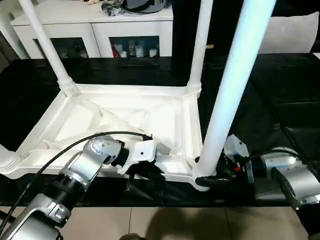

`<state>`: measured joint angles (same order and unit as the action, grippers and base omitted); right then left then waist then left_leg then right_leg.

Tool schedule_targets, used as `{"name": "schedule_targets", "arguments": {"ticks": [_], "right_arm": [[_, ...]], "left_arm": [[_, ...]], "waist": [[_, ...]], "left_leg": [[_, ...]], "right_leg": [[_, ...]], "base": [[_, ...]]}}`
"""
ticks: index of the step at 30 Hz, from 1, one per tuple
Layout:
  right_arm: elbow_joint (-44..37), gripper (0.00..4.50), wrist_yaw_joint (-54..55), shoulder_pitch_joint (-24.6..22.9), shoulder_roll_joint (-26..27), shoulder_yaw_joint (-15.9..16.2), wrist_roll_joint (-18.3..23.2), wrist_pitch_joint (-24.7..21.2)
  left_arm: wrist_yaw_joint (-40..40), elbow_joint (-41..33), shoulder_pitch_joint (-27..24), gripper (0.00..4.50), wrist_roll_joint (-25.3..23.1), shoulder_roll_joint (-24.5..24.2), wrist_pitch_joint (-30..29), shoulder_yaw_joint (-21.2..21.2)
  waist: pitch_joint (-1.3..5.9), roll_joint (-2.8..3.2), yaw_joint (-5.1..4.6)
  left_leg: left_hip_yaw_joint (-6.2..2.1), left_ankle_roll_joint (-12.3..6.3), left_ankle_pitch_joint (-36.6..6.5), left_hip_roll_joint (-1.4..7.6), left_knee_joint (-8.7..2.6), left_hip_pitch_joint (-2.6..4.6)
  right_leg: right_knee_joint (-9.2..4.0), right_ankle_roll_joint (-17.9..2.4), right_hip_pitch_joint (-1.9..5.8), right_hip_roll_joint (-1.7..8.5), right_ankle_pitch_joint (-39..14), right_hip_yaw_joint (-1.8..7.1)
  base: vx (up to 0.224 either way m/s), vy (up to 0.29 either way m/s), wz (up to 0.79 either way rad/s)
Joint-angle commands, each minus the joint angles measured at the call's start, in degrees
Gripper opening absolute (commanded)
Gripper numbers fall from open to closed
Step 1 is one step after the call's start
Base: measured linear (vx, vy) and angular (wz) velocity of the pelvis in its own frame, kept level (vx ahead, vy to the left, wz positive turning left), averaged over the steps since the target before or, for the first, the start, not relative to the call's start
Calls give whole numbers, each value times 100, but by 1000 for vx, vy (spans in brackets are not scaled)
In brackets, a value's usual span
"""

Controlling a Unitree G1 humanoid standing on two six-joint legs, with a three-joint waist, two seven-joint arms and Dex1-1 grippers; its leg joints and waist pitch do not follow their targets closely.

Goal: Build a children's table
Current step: Rotate leg to tighten

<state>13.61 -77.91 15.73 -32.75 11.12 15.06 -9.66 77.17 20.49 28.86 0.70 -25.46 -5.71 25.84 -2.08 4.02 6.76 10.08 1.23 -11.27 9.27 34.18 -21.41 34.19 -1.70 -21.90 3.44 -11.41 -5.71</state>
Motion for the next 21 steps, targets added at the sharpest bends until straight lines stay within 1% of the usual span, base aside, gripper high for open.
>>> {"name": "schedule_targets", "arguments": {"ticks": [1, 2, 3, 4, 5, 6, 7, 8, 9, 10, 11, 12, 13, 14, 15, 16, 17, 18, 19, 20, 21], "right_arm": [[-181, 274, 267, -91, 240, 20, 128, -289], [-148, 274, 575, -77, 377, 11, 50, -395], [-122, 273, 780, -61, 461, 9, -6, -460], [-113, 272, 817, -55, 478, 6, -15, -475], [-11, 272, 1234, 13, 669, -30, -111, -640], [103, 272, 1642, 84, 865, -87, -191, -754], [354, 272, 2450, 232, 1314, -261, -262, -921], [401, 272, 2596, 260, 1396, -294, -273, -949], [553, 272, 3019, 342, 1636, -366, -333, -958], [633, 272, 3274, 387, 1783, -410, -379, -974], [801, 272, 3844, 479, 2080, -502, -502, -914], [836, 272, 3965, 497, 2142, -523, -526, -899], [945, 272, 4292, 551, 2293, -590, -576, -861], [1140, 272, 4716, 635, 2442, -650, -699, -691], [1290, 272, 4998, 699, 2527, -682, -804, -550], [1364, 272, 5059, 731, 2576, -712, -844, -488], [1378, 272, 5033, 738, 2615, -782, -789, -434], [1337, 272, 4981, 739, 2683, -979, -604, -407], [1337, 306, 4981, 739, 2683, -979, -604, -407], [1270, 327, 4930, 726, 2705, -1092, -490, -434], [1220, 340, 4893, 704, 2702, -1124, -457, -439]], "left_arm": [[-164, -301, -241, 0, 128, 158, -481, 21], [-379, -414, -318, 0, 192, 258, -759, -70], [-513, -478, -361, 0, 229, 324, -928, -124], [-531, -484, -364, 0, 232, 335, -942, -131], [-737, -553, -406, 0, 271, 456, -1096, -206], [-936, -620, -438, 0, 308, 578, -1241, -273], [-1497, -718, -454, 0, 312, 905, -1612, -432], [-1603, -735, -455, 0, 312, 967, -1683, -461], [-1971, -769, -447, 0, 283, 1200, -1884, -554], [-2202, -819, -450, 0, 249, 1352, -2041, -620], [-2746, -853, -421, 0, 136, 1701, -2290, -753], [-2862, -858, -415, 0, 112, 1775, -2343, -782], [-3212, -824, -377, 0, 36, 1981, -2444, -868], [-3582, -746, -304, 0, 17, 2253, -2505, -970], [-3820, -681, -243, 0, 14, 2441, -2526, -1031], [-3999, -642, -199, 0, -25, 2562, -2520, -1049], [-4083, -610, -169, 0, -70, 2618, -2486, -1029], [-4134, -584, -134, 0, -136, 2658, -2462, -982], [-4134, -584, -134, 0, -136, 2658, -2462, -982], [-4119, -594, -130, 0, -177, 2640, -2472, -950], [-4094, -630, -146, 0, -210, 2605, -2488, -915]], "waist": [[330, -119, -8], [318, -114, -16], [315, -117, -35], [302, -112, -47], [262, -121, -93], [248, -131, -120], [236, -129, -188], [208, -121, -232], [197, -133, -321], [210, -138, -382], [221, -132, -408], [207, -132, -448], [201, -142, -473], [197, -150, -483], [211, -149, -489], [222, -148, -479], [242, -140, -461], [247, -124, -449], [248, -117, -435], [282, -130, -399], [305, -125, -379]], "left_leg": [[-174, -635, -587, 497, -350, 45], [-173, -621, -658, 485, -352, 43], [-171, -579, -703, 489, -363, 58], [-176, -549, -740, 488, -374, 58], [-178, -426, -1008, 457, -397, 68], [-183, -369, -1078, 447, -406, 68], [-197, -234, -1227, 437, -425, 86], [-220, -190, -1330, 431, -443, 74], [-248, -68, -1550, 417, -462, 68], [-248, -16, -1645, 400, -443, 104], [-237, -47, -1599, 407, -429, 120], [-224, -43, -1573, 414, -432, 113], [-226, -65, -1621, 379, -420, 128], [-220, -100, -1606, 364, -421, 127], [-205, -123, -1550, 361, -405, 134], [-206, -169, -1470, 350, -403, 122], [-198, -244, -1317, 353, -399, 100], [-191, -292, -1262, 358, -394, 92], [-184, -336, -1225, 361, -391, 100], [-178, -450, -1023, 370, -381, 87], [-183, -526, -763, 373, -375, 34]], "right_leg": [[-374, -1115, 268, 634, -979, 369], [-404, -1084, 257, 626, -1128, 360], [-404, -1075, 253, 621, -1203, 364], [-416, -1071, 251, 619, -1301, 364], [-489, -922, 244, 620, -1870, 361], [-506, -894, 239, 624, -2045, 356], [-531, -841, 238, 626, -2343, 347], [-562, -796, 243, 638, -2540, 331], [-599, -659, 257, 627, -2891, 291], [-636, -593, 235, 648, -3018, 304], [-641, -616, 224, 657, -2911, 345], [-634, -667, 209, 640, -2810, 354], [-658, -641, 205, 625, -2913, 327], [-682, -608, 205, 626, -2982, 329], [-680, -593, 188, 626, -2956, 335], [-686, -572, 206, 619, -2906, 329], [-663, -594, 221, 616, -2652, 349], [-657, -610, 219, 612, -2528, 359], [-658, -620, 209, 606, -2439, 368], [-601, -704, 229, 601, -2089, 378], [-542, -764, 265, 596, -1731, 371]], "base": [[0, 0, 0], [0, 0, 0], [0, 0, 0], [0, 0, 0], [0, 0, 0], [0, 0, 0], [0, 0, 0], [-55, 13, -12], [-55, 13, -12], [0, 0, 0], [0, 0, 0], [0, 0, 0], [0, 0, 0], [0, 0, 0], [0, 0, 0], [0, 0, 0], [0, 0, 0], [0, 0, 0], [0, 0, 0], [0, 0, 0], [0, 0, 0]]}}
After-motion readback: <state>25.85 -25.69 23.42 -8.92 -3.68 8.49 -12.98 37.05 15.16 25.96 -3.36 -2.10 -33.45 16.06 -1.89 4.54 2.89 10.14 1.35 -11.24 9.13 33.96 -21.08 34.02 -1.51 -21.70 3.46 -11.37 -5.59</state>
